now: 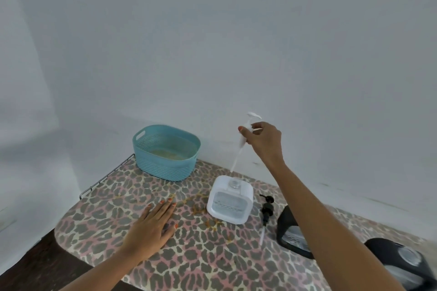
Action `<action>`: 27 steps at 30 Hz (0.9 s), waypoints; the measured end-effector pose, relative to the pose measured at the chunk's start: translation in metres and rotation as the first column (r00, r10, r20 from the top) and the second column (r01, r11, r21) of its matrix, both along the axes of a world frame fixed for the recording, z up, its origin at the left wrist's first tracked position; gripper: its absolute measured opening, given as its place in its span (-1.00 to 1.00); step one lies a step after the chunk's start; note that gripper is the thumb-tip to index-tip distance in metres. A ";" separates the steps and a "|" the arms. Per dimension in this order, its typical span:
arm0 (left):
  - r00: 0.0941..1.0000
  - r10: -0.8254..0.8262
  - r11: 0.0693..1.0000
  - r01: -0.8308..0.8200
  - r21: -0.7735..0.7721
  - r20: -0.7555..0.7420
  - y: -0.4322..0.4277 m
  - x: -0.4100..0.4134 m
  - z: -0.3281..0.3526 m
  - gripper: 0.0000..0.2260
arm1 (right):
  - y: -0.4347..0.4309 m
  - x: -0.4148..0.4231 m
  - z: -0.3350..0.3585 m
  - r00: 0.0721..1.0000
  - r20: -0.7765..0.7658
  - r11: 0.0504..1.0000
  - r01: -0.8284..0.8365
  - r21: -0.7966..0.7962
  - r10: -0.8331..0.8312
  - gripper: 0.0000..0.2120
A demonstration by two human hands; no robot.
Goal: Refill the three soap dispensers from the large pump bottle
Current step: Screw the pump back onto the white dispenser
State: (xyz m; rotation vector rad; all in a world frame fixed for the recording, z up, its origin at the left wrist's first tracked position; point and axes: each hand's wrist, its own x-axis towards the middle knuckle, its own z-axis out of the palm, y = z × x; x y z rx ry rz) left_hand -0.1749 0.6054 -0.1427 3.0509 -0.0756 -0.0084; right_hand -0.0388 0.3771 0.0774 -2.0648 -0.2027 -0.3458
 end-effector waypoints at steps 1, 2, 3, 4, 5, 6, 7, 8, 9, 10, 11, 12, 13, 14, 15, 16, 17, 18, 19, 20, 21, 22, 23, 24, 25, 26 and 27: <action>1.000 -0.003 1.000 0.003 -0.021 0.025 -0.002 0.000 0.002 -0.40 | -0.006 -0.007 0.000 1.000 0.022 1.000 -0.001 -0.002 0.001 -0.64; 0.999 0.007 0.999 -0.005 -0.038 0.045 -0.006 0.000 0.006 -0.38 | -0.011 -0.013 -0.001 0.999 0.039 1.000 -0.004 0.000 0.005 -0.64; 0.997 0.019 0.999 -0.015 -0.047 0.076 -0.014 0.000 0.014 -0.36 | -0.016 -0.017 -0.005 0.999 0.049 1.000 -0.011 0.002 0.011 -0.63; 0.993 0.024 0.998 -0.017 -0.067 0.113 -0.023 0.001 0.025 -0.36 | -0.019 -0.020 -0.008 0.998 0.053 1.000 -0.015 0.004 0.015 -0.62; 0.986 0.009 0.994 0.010 -0.113 0.166 -0.034 0.003 0.030 -0.35 | -0.020 -0.022 -0.012 0.998 0.051 1.000 -0.021 0.000 0.021 -0.61; 0.978 -0.011 0.981 0.051 -0.189 0.207 -0.046 0.008 0.034 -0.30 | -0.021 -0.025 -0.016 0.998 0.049 1.000 -0.028 0.000 0.028 -0.61; 0.981 -0.008 0.957 0.062 -0.282 0.192 -0.058 0.013 0.040 -0.25 | -0.022 -0.027 -0.021 0.998 0.044 0.999 -0.039 0.003 0.038 -0.61; 0.983 0.000 0.933 0.067 -0.354 0.184 -0.071 0.020 0.047 -0.22 | -0.021 -0.029 -0.025 0.998 0.043 0.999 -0.050 0.008 0.049 -0.60; 0.979 0.017 0.915 0.066 -0.399 0.202 -0.082 0.029 0.055 -0.20 | -0.021 -0.031 -0.029 0.997 0.043 0.998 -0.060 0.006 0.059 -0.59; 0.974 0.040 0.897 0.062 -0.437 0.221 -0.092 0.038 0.062 -0.20 | -0.020 -0.033 -0.034 0.997 0.044 0.998 -0.067 -0.003 0.067 -0.58; 0.970 0.062 0.878 0.060 -0.476 0.237 -0.100 0.046 0.068 -0.20 | -0.019 -0.034 -0.039 0.996 0.040 0.997 -0.074 -0.017 0.074 -0.58; 0.968 0.076 0.861 0.056 -0.505 0.238 -0.106 0.053 0.073 -0.20 | -0.018 -0.034 -0.044 0.996 0.033 0.996 -0.078 -0.033 0.079 -0.57; 0.970 0.080 0.847 0.056 -0.528 0.230 -0.110 0.061 0.075 -0.19 | -0.018 -0.034 -0.049 0.996 0.024 0.995 -0.082 -0.049 0.083 -0.57; 0.972 0.081 0.830 0.057 -0.555 0.220 -0.113 0.068 0.074 -0.18 | -0.018 -0.034 -0.054 0.996 0.017 0.995 -0.087 -0.058 0.088 -0.57; 0.974 0.080 0.812 0.059 -0.581 0.210 -0.116 0.074 0.073 -0.18 | -0.018 -0.033 -0.059 0.996 0.010 0.994 -0.090 -0.063 0.091 -0.57; 0.978 0.080 0.793 0.055 -0.606 0.193 -0.118 0.078 0.073 -0.19 | -0.018 -0.033 -0.064 0.996 0.003 0.993 -0.089 -0.071 0.089 -0.57; 0.981 0.087 0.773 0.042 -0.632 0.172 -0.121 0.081 0.072 -0.20 | -0.018 -0.034 -0.069 0.997 -0.009 0.992 -0.083 -0.090 0.083 -0.57; 0.983 0.095 0.749 0.033 -0.662 0.156 -0.122 0.083 0.071 -0.21 | -0.018 -0.035 -0.073 0.997 -0.018 0.990 -0.081 -0.115 0.079 -0.58; 0.985 0.103 0.718 0.025 -0.695 0.141 -0.123 0.085 0.069 -0.22 | -0.018 -0.035 -0.079 0.997 -0.027 0.986 -0.081 -0.144 0.078 -0.59; 0.985 0.112 0.688 0.021 -0.726 0.134 -0.124 0.085 0.067 -0.23 | -0.018 -0.035 -0.084 0.996 -0.032 0.981 -0.084 -0.172 0.080 -0.60; 0.985 0.121 0.664 0.013 -0.748 0.124 -0.124 0.085 0.066 -0.24 | -0.018 -0.035 -0.089 0.996 -0.039 0.976 -0.089 -0.198 0.082 -0.60; 0.985 0.124 0.653 0.012 -0.758 0.123 -0.123 0.086 0.065 -0.25 | -0.019 -0.035 -0.093 0.995 -0.043 0.970 -0.095 -0.222 0.088 -0.59; 0.985 0.120 0.652 0.015 -0.758 0.122 -0.123 0.086 0.064 -0.25 | -0.019 -0.035 -0.097 0.995 -0.045 0.964 -0.101 -0.248 0.092 -0.59; 0.985 0.112 0.657 0.024 -0.753 0.129 -0.122 0.087 0.064 -0.26 | -0.019 -0.035 -0.101 0.995 -0.044 0.957 -0.102 -0.273 0.093 -0.57; 0.985 0.109 0.662 0.030 -0.749 0.135 -0.122 0.088 0.063 -0.26 | -0.019 -0.036 -0.104 0.995 -0.047 0.954 -0.096 -0.283 0.086 -0.56; 0.984 0.108 0.663 0.036 -0.748 0.143 -0.122 0.088 0.062 -0.27 | -0.019 -0.036 -0.107 0.996 -0.051 0.959 -0.086 -0.271 0.076 -0.56; 0.983 0.109 0.661 0.042 -0.749 0.150 -0.122 0.088 0.062 -0.27 | -0.019 -0.036 -0.110 0.996 -0.056 0.965 -0.078 -0.252 0.066 -0.56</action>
